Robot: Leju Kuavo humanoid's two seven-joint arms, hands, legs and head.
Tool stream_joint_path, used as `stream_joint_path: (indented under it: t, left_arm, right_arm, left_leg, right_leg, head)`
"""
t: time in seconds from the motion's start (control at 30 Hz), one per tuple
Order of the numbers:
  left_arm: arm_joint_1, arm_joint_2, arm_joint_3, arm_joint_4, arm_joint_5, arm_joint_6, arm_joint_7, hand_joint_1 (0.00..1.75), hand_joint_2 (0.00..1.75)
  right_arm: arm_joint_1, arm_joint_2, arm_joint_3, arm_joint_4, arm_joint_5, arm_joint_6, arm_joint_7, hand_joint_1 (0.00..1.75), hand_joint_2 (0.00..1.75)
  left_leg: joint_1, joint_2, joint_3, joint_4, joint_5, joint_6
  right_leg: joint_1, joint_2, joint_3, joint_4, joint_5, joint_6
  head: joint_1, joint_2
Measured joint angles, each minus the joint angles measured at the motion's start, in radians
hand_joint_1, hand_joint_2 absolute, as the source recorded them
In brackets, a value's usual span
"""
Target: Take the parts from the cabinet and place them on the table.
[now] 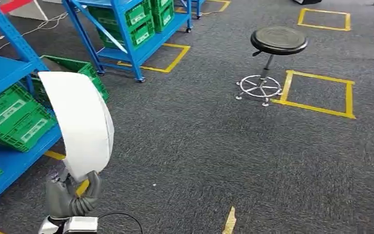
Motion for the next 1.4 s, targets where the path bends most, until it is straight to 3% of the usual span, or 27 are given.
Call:
stream_joint_path:
  t: [0.07,0.13,0.17,0.2,0.33,0.37,0.43,0.5,0.53,0.57,0.63,0.67,0.7,0.73,0.83,0.87,0.9,0.93,1.0,1.03,1.1,1.17,1.2,1.23,1.3,1.37,1.4]
  left_arm:
    - [-0.001,0.0,0.003,0.0,-0.001,-0.005,0.0,1.75,1.75]
    - [-0.002,0.001,0.004,0.0,-0.003,-0.006,0.0,1.75,1.75]
    - [-0.003,0.001,0.004,0.0,-0.006,-0.008,0.0,1.75,1.75]
    - [-0.006,0.001,0.004,0.0,-0.008,-0.008,0.0,1.75,1.75]
    - [-0.01,0.0,0.006,0.0,-0.009,-0.013,-0.001,1.75,1.75]
    - [-0.014,0.0,0.006,0.0,-0.009,-0.014,-0.001,1.75,1.75]
    - [-0.015,-0.001,0.007,0.0,-0.011,-0.016,-0.002,1.75,1.75]
    - [-0.014,0.002,0.01,0.0,-0.017,-0.018,-0.003,1.75,1.75]
    - [-0.015,0.003,0.01,0.0,-0.022,-0.019,-0.003,1.75,1.75]
    - [-0.016,0.004,0.011,0.0,-0.027,-0.02,-0.003,1.75,1.75]
    - [-0.02,0.006,0.013,0.0,-0.029,-0.022,-0.003,1.75,1.75]
    - [-0.022,0.007,0.013,0.0,-0.029,-0.023,-0.003,1.75,1.75]
    - [-0.023,0.008,0.014,-0.001,-0.029,-0.022,-0.003,1.75,1.75]
    - [-0.023,0.008,0.016,-0.002,-0.029,-0.023,-0.003,1.75,1.75]
    - [-0.028,0.009,0.017,-0.003,-0.035,-0.026,-0.004,1.75,1.75]
    - [-0.03,0.01,0.017,-0.005,-0.04,-0.03,-0.005,1.75,1.75]
    - [-0.033,0.011,0.017,-0.006,-0.043,-0.034,-0.006,1.75,1.75]
    - [-0.033,0.013,0.017,-0.01,-0.051,-0.038,-0.009,1.75,1.75]
    - [-0.034,0.017,0.016,-0.011,-0.061,-0.047,-0.009,1.75,1.75]
    - [-0.036,0.018,0.016,-0.011,-0.064,-0.051,-0.009,1.75,1.75]
    - [-0.046,0.019,0.012,-0.015,-0.072,-0.057,-0.009,1.75,1.75]
    - [-0.057,0.02,0.005,-0.023,-0.075,-0.062,-0.01,1.75,1.75]
    - [-0.063,0.02,0.001,-0.027,-0.077,-0.064,-0.01,1.75,1.75]
    - [-0.068,0.02,-0.001,-0.029,-0.08,-0.067,-0.012,1.75,1.75]
    - [-0.077,0.022,-0.009,-0.035,-0.084,-0.071,-0.018,1.75,1.75]
    - [-0.09,0.022,-0.018,-0.039,-0.092,-0.076,-0.021,1.75,1.75]
    - [-0.096,0.022,-0.022,-0.042,-0.093,-0.077,-0.022,1.75,1.75]
  right_arm:
    - [0.002,0.0,0.0,0.0,0.0,0.0,0.0,0.0,1.75]
    - [0.004,0.0,0.0,0.0,0.0,0.001,-0.002,0.0,1.75]
    - [0.003,0.0,0.0,0.0,0.0,0.003,-0.004,0.0,1.75]
    - [0.001,0.0,0.0,0.0,0.0,0.003,-0.005,0.0,1.75]
    - [0.006,0.0,0.001,0.0,0.0,0.003,-0.009,0.0,1.75]
    - [0.008,0.0,0.002,0.0,0.0,0.003,-0.01,0.0,1.75]
    - [0.006,0.0,0.002,0.0,0.0,0.003,-0.01,0.0,1.75]
    - [0.002,0.002,0.002,0.001,0.002,0.004,-0.01,0.0,1.75]
    - [0.002,0.003,0.003,0.001,0.003,0.004,-0.01,0.0,1.75]
    - [0.003,0.003,0.003,0.001,0.005,0.004,-0.01,0.0,1.75]
    - [0.004,0.003,0.003,0.001,0.006,0.003,-0.01,0.0,1.75]
    - [0.003,0.003,0.003,0.001,0.007,0.003,-0.01,0.0,1.75]
    - [0.0,0.003,0.003,0.001,0.007,0.003,-0.011,0.0,1.75]
    - [-0.005,0.003,0.003,0.001,0.008,0.003,-0.012,0.0,1.75]
    - [0.0,0.004,0.004,0.001,0.01,0.003,-0.012,0.0,1.75]
    - [0.001,0.005,0.005,0.001,0.011,0.003,-0.012,0.0,1.75]
    - [0.002,0.005,0.006,0.002,0.011,0.003,-0.012,0.0,1.75]
    - [-0.001,0.005,0.007,0.002,0.013,0.002,-0.013,0.0,1.75]
    - [-0.007,0.005,0.008,0.002,0.014,0.002,-0.013,0.0,1.75]
    - [-0.007,0.005,0.009,0.002,0.015,0.002,-0.013,0.0,1.75]
    - [-0.005,0.005,0.01,0.002,0.016,0.002,-0.013,0.0,1.75]
    - [-0.005,0.005,0.01,0.002,0.017,0.002,-0.013,0.0,1.75]
    - [-0.006,0.006,0.01,0.002,0.017,0.002,-0.013,0.0,1.75]
    - [-0.009,0.008,0.011,0.003,0.018,0.002,-0.013,0.0,1.75]
    - [-0.009,0.008,0.012,0.003,0.018,0.0,-0.013,0.0,1.75]
    - [-0.002,0.007,0.012,0.003,0.018,-0.003,-0.013,0.0,1.75]
    - [-0.001,0.007,0.013,0.003,0.02,-0.003,-0.014,0.0,1.75]
  left_leg:
    - [0.002,0.0,0.006,-0.01,0.034,-0.002]
    - [0.006,-0.005,0.058,-0.12,0.104,-0.001]
    - [0.009,-0.016,0.103,-0.216,0.152,0.0]
    - [0.012,-0.069,0.13,-0.282,0.152,0.002]
    - [0.007,-0.045,0.121,-0.292,0.16,0.021]
    - [0.013,-0.03,0.121,-0.3,0.168,0.031]
    - [0.01,-0.009,0.117,-0.3,0.171,0.037]
    - [0.007,0.019,0.112,-0.299,0.172,0.038]
    - [0.005,0.034,0.111,-0.299,0.172,0.038]
    - [0.005,0.047,0.111,-0.299,0.172,0.038]
    - [0.005,0.07,0.113,-0.299,0.171,0.037]
    - [0.005,0.079,0.115,-0.299,0.169,0.034]
    - [0.0,0.088,0.116,-0.298,0.167,0.03]
    - [-0.005,0.098,0.115,-0.294,0.163,0.023]
    - [-0.003,0.125,0.119,-0.296,0.165,0.009]
    - [0.001,0.11,0.118,-0.292,0.155,0.0]
    - [0.003,0.054,0.112,-0.266,0.132,-0.005]
    - [0.004,0.023,0.087,-0.204,0.091,-0.006]
    - [0.005,0.003,0.01,-0.032,0.018,-0.007]
    - [0.004,0.001,-0.016,0.019,0.008,-0.006]
    - [0.004,-0.001,-0.009,-0.013,0.058,0.002]
    - [0.002,-0.021,0.06,-0.176,0.154,0.013]
    - [0.002,-0.066,0.093,-0.255,0.181,0.021]
    - [0.006,-0.095,0.1,-0.276,0.171,0.025]
    - [-0.001,-0.079,0.097,-0.282,0.171,0.022]
    - [0.005,-0.058,0.101,-0.298,0.182,0.033]
    - [0.006,-0.04,0.106,-0.307,0.187,0.036]
  right_leg:
    - [0.0,0.027,-0.001,0.003,0.003,0.003]
    - [-0.001,0.048,-0.002,0.007,0.004,0.006]
    - [-0.001,0.062,-0.002,0.01,0.004,0.008]
    - [0.003,0.079,-0.012,0.02,0.005,0.019]
    - [-0.007,0.108,-0.038,0.018,0.022,0.047]
    - [-0.008,0.088,-0.048,0.025,0.016,0.048]
    - [-0.004,0.015,-0.096,0.129,-0.055,0.055]
    - [-0.006,-0.007,-0.168,0.285,-0.122,0.06]
    - [-0.008,-0.009,-0.186,0.33,-0.131,0.061]
    - [-0.008,-0.011,-0.177,0.32,-0.117,0.06]
    - [-0.008,-0.025,-0.092,0.178,-0.046,0.056]
    - [-0.007,-0.049,-0.038,0.086,-0.014,0.052]
    - [0.002,-0.099,-0.007,0.025,-0.024,0.05]
    - [0.005,-0.086,0.001,0.019,-0.02,0.037]
    - [0.009,-0.055,-0.017,0.021,-0.016,0.022]
    - [-0.001,-0.047,-0.002,0.014,-0.009,0.013]
    - [-0.001,-0.037,-0.003,0.014,-0.008,0.009]
    - [0.0,-0.027,-0.004,0.014,-0.005,0.003]
    - [0.003,0.002,-0.008,0.014,-0.002,0.0]
    - [0.005,0.016,-0.009,0.015,-0.002,-0.001]
    - [0.007,0.043,-0.008,0.018,-0.002,0.0]
    - [0.008,0.071,-0.006,0.022,-0.001,0.001]
    - [0.005,0.083,-0.009,0.023,-0.001,0.002]
    - [0.01,0.093,-0.016,0.028,0.0,0.008]
    - [-0.001,0.113,-0.03,0.028,0.007,0.023]
    - [-0.001,0.132,-0.046,0.021,0.011,0.037]
    - [0.0,0.086,-0.051,0.042,-0.005,0.036]
  head:
    - [0.0,0.0]
    - [0.0,0.0]
    - [0.0,0.0]
    - [0.001,0.0]
    - [0.002,0.0]
    - [0.001,0.0]
    - [0.011,0.0]
    - [0.011,0.0]
    - [0.011,0.0]
    - [0.011,0.0]
    - [0.011,0.0]
    - [0.011,0.0]
    - [0.012,0.0]
    - [0.01,0.0]
    - [0.011,0.0]
    - [0.012,0.0]
    - [0.006,0.0]
    - [0.002,0.0]
    - [0.001,0.0]
    - [0.001,0.0]
    - [0.001,0.0]
    - [0.0,0.0]
    - [0.001,0.0]
    - [0.003,0.0]
    - [0.002,0.0]
    - [0.003,0.0]
    - [0.003,0.0]
